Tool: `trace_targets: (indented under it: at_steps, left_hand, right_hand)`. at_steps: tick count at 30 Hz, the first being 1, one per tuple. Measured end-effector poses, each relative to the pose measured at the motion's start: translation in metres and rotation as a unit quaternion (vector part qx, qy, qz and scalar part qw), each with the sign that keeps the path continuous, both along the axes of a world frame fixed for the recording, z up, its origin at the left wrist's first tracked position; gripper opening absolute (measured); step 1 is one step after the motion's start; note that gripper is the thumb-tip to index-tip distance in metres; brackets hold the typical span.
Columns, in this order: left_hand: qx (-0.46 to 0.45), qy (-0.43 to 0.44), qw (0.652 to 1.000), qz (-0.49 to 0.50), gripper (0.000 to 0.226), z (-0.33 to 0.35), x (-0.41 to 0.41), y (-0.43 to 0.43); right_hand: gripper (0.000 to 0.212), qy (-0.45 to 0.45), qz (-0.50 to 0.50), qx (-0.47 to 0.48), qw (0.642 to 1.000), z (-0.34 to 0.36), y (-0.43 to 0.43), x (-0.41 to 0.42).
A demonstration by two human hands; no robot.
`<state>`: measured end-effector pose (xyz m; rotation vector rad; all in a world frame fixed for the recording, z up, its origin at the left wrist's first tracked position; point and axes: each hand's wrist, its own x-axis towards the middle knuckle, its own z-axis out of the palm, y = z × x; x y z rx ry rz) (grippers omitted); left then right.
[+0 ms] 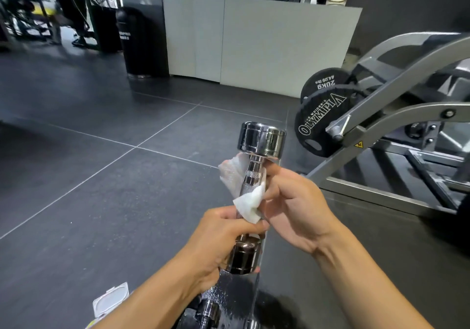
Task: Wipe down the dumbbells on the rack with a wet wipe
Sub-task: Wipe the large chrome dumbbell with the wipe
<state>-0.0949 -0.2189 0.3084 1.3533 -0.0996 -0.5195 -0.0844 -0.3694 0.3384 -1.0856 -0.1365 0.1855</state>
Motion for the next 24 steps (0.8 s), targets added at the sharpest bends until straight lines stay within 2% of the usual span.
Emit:
trace_targets:
  at_steps: [4, 8, 11, 14, 16, 18, 21, 23, 24]
  left_hand:
    - [-0.020, -0.043, 0.999, 0.001, 0.008, 0.013, -0.003, 0.008]
    - [-0.023, -0.066, 0.997, -0.034, 0.010, 0.022, -0.006, 0.014]
    - [-0.022, -0.077, 0.995, -0.055, 0.013, 0.024, -0.009, 0.014]
    - [-0.034, -0.075, 0.996, -0.035, 0.013, 0.022, -0.009, 0.009]
    - [-0.028, -0.085, 0.996, 0.007, 0.020, 0.017, -0.008, 0.004]
    - [0.026, -0.145, 0.987, 0.057, 0.026, 0.011, -0.008, 0.000]
    - [0.212, -0.255, 0.937, 0.106, 0.021, 0.003, -0.006, -0.004]
    - [0.284, -0.272, 0.913, 0.112, 0.024, 0.002, -0.005, -0.003]
    - [0.284, -0.256, 0.918, 0.106, 0.027, 0.002, -0.005, -0.001]
  right_hand:
    - [0.054, -0.041, 0.024, -0.042, 0.998, 0.012, -0.012, -0.006]
    - [0.061, -0.075, 0.039, -0.025, 0.996, 0.014, -0.011, -0.010]
    - [0.057, -0.089, 0.045, -0.035, 0.994, 0.015, 0.004, -0.012]
    - [0.041, -0.060, -0.012, -0.074, 0.995, 0.024, 0.023, -0.016]
    - [0.042, -0.037, -0.076, -0.106, 0.991, 0.032, 0.032, -0.016]
    - [0.037, -0.012, -0.144, -0.087, 0.986, 0.036, 0.039, -0.012]
    - [0.024, 0.013, -0.260, -0.030, 0.965, 0.029, 0.046, -0.002]
    - [0.022, 0.040, -0.293, 0.005, 0.955, 0.022, 0.049, 0.003]
    - [0.024, 0.057, -0.288, 0.024, 0.956, 0.019, 0.047, 0.005]
